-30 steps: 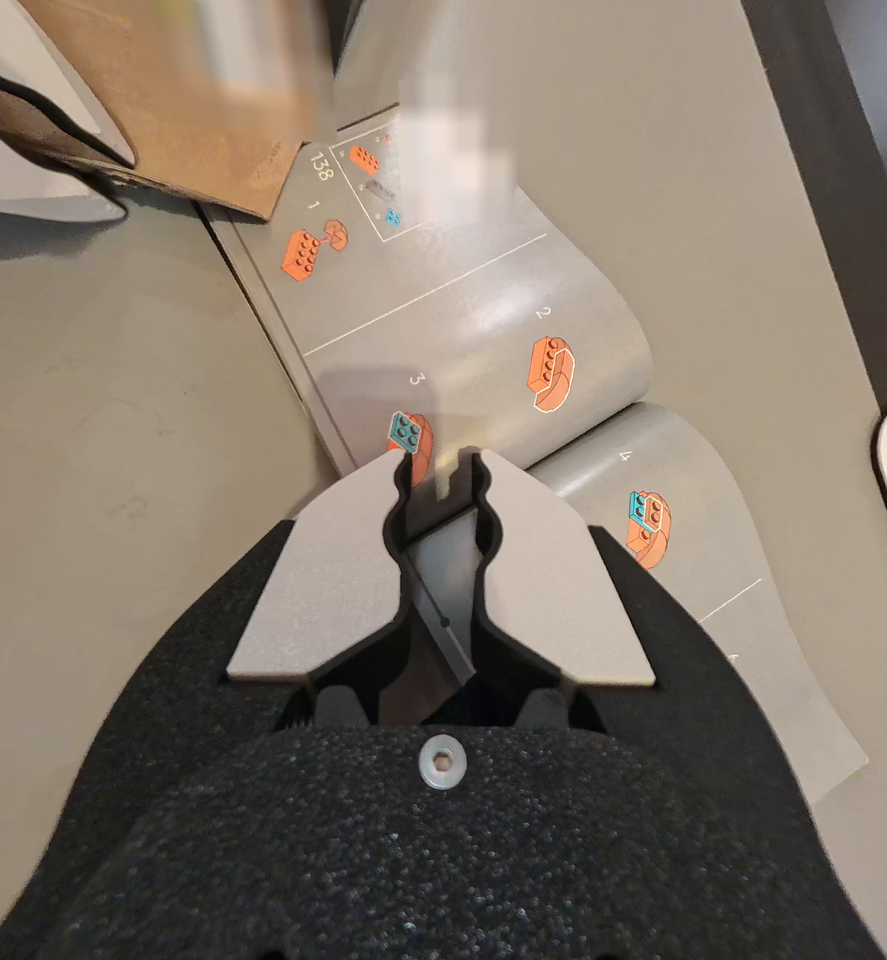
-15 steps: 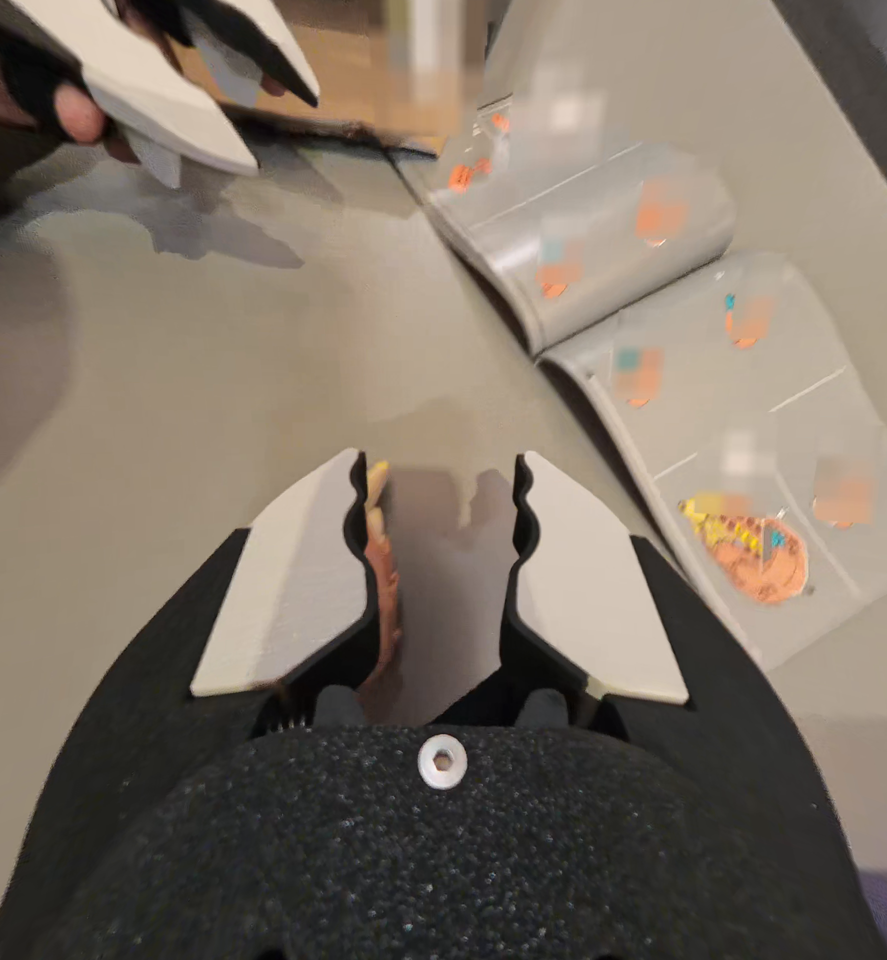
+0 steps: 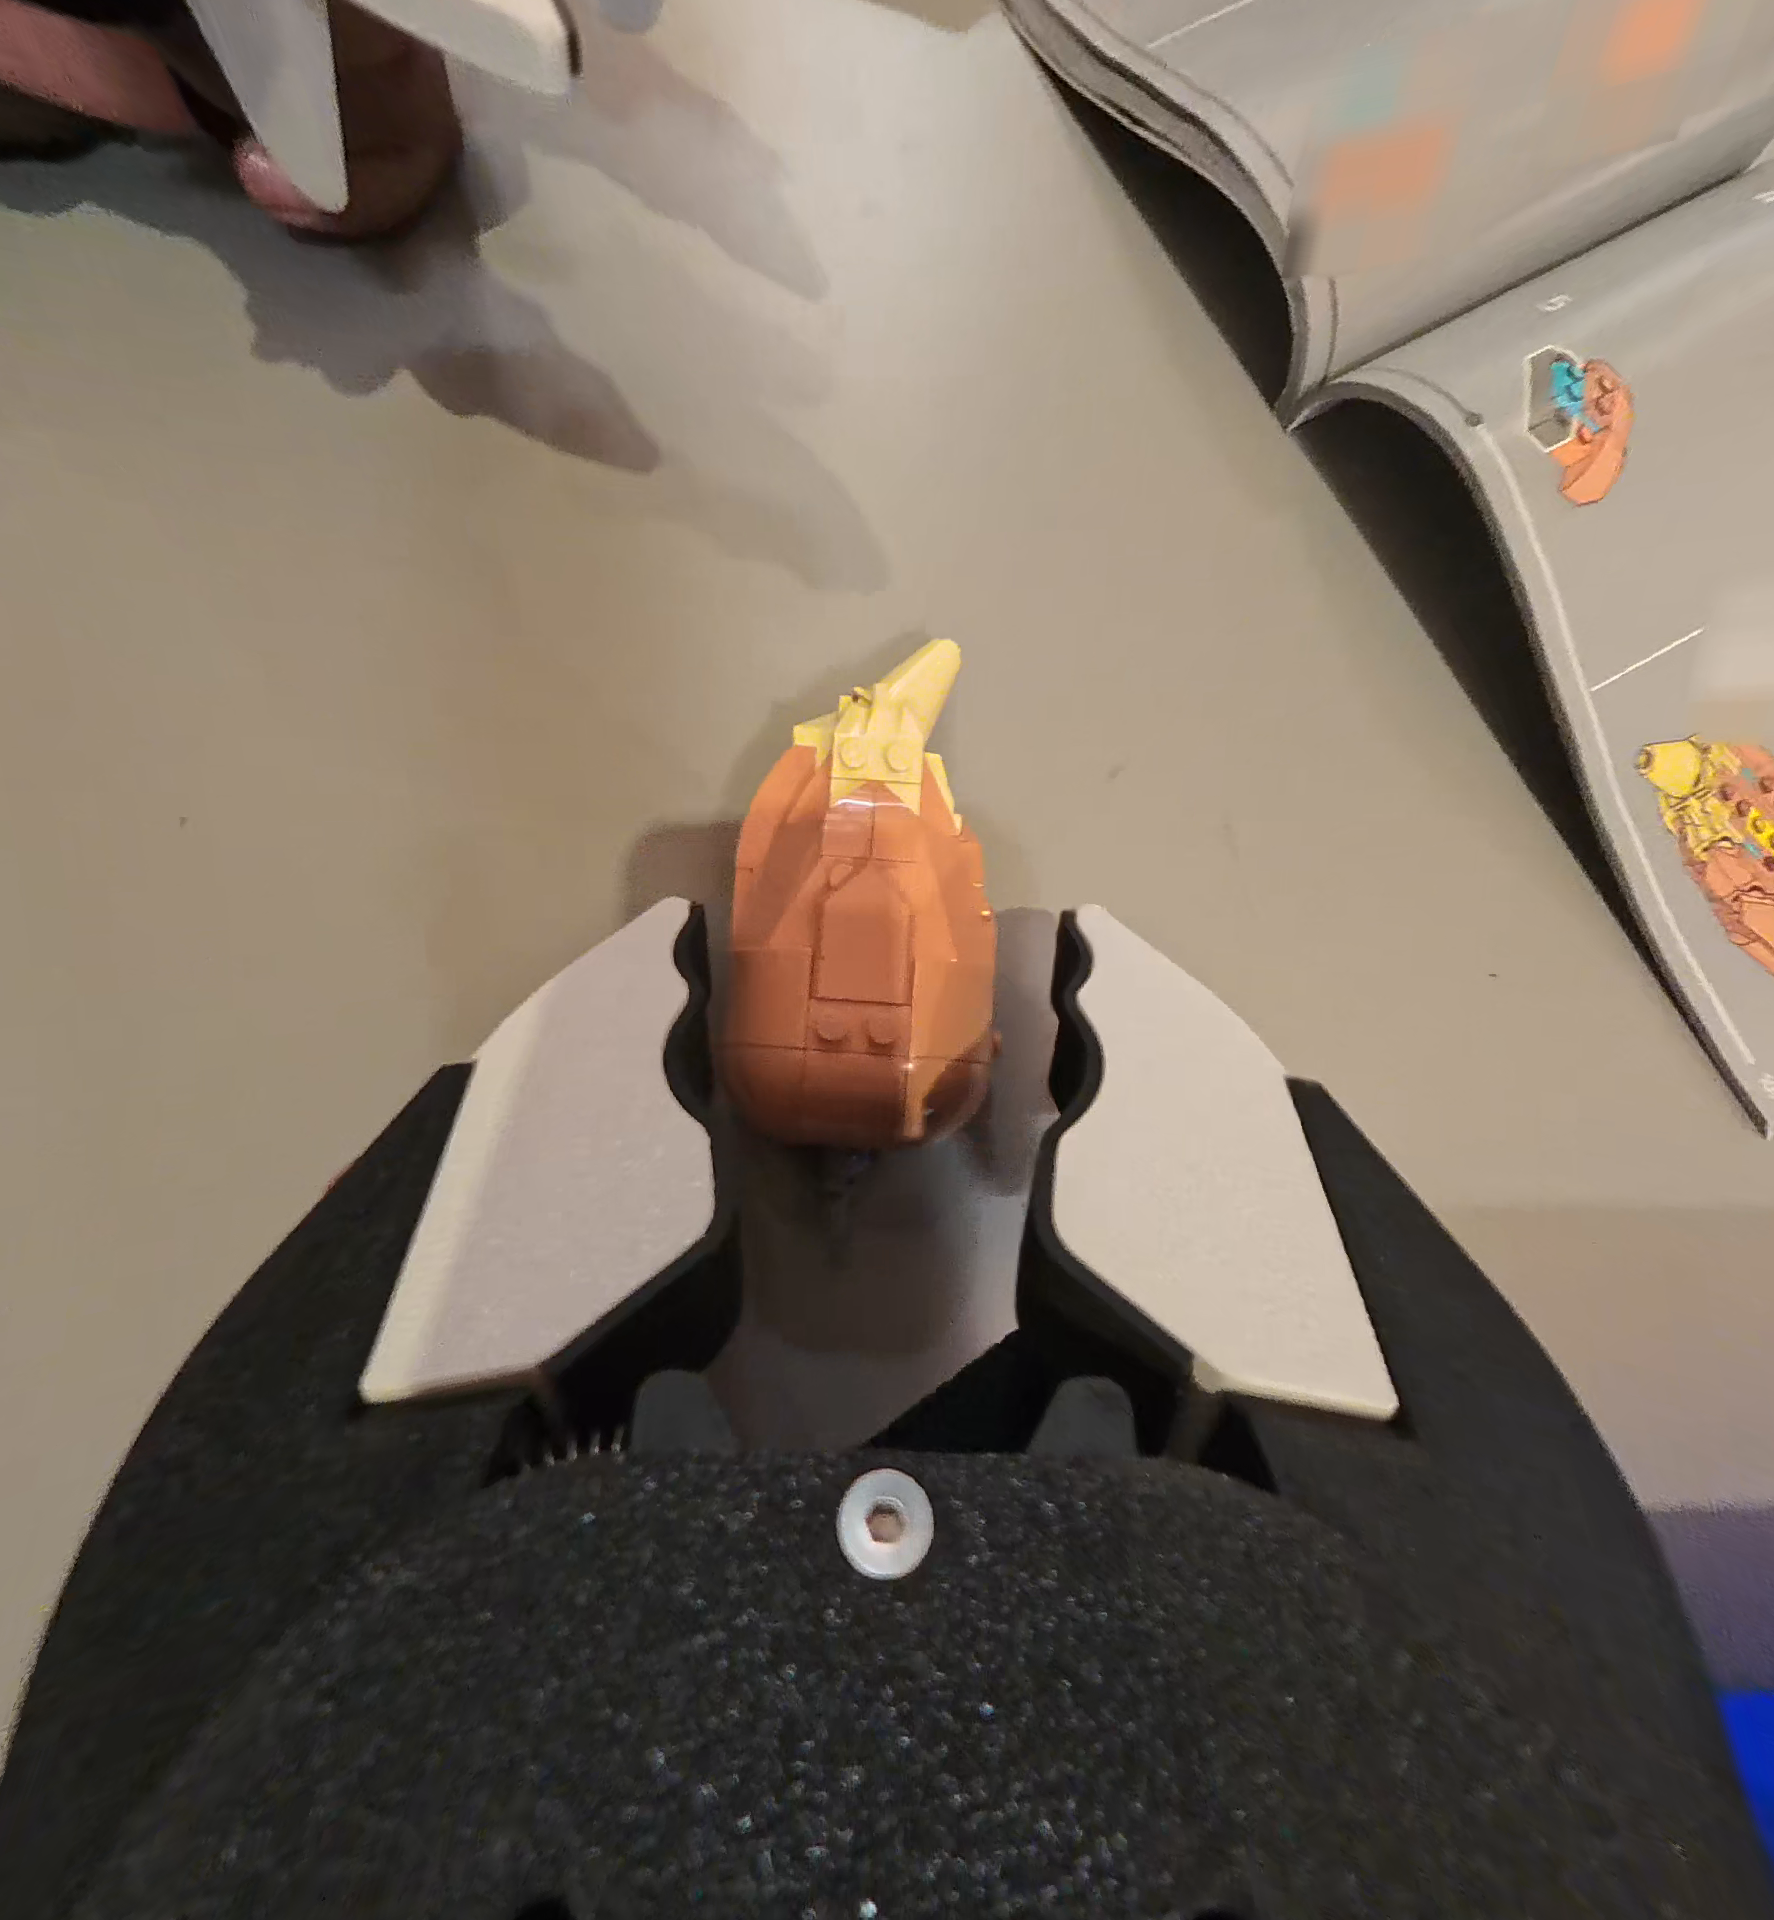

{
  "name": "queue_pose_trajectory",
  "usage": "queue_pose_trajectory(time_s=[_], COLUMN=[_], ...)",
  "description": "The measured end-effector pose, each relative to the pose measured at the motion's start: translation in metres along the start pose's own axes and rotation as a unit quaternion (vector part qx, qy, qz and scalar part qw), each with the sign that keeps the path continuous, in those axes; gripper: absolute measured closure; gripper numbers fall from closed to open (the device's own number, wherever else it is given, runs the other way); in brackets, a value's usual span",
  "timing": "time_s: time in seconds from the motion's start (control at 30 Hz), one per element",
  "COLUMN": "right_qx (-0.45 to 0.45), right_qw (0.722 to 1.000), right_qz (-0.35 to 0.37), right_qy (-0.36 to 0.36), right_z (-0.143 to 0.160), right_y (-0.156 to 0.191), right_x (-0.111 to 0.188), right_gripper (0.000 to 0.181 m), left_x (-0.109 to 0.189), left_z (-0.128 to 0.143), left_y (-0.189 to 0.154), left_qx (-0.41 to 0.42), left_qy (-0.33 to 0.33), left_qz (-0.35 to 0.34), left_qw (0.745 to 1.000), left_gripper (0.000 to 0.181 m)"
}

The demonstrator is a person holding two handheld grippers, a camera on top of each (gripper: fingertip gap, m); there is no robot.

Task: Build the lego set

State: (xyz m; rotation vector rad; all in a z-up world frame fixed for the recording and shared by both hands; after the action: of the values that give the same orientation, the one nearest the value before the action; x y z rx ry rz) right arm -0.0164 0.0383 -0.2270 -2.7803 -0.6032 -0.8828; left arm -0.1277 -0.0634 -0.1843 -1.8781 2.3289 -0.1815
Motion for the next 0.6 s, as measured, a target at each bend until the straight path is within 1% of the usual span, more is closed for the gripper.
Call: queue_pose_trajectory(time_s=[0.17,0.23,0.5,0.6], right_qx=[0.011,0.009,-0.012,-0.014], right_qw=[1.000,1.000,0.997,0.997], right_qz=[0.001,0.009,0.067,0.078], right_qy=[0.019,0.024,0.032,0.023], right_z=[0.006,0.007,0.021,0.022], right_y=[0.002,-0.002,-0.047,-0.055], right_x=[-0.003,-0.001,0.018,0.022], right_gripper=[0.128,0.128,0.128,0.128], left_x=[0.003,0.004,0.006,0.007], left_z=[-0.003,-0.004,-0.006,-0.006], left_y=[0.001,0.002,0.001,0.000], left_qx=[0.020,0.026,0.031,0.029], left_qy=[-0.017,-0.022,-0.027,-0.029], left_qz=[0.010,0.012,0.025,0.029], left_qw=[1.000,0.999,0.999,0.999], left_gripper=[0.130,0.131,0.132,0.133])
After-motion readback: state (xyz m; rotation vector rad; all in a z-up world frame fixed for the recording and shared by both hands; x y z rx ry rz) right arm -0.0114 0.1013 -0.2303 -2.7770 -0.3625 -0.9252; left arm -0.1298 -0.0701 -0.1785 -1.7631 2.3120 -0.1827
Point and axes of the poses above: each gripper's, where its closed fingertips meet, x back along the fingers, z out of its underside, y = z × x across the jaws, the point moved 4 cm from there along x, back along the fingers, and after that the axes turned 13 degrees about -y, right-handed, at the moved point
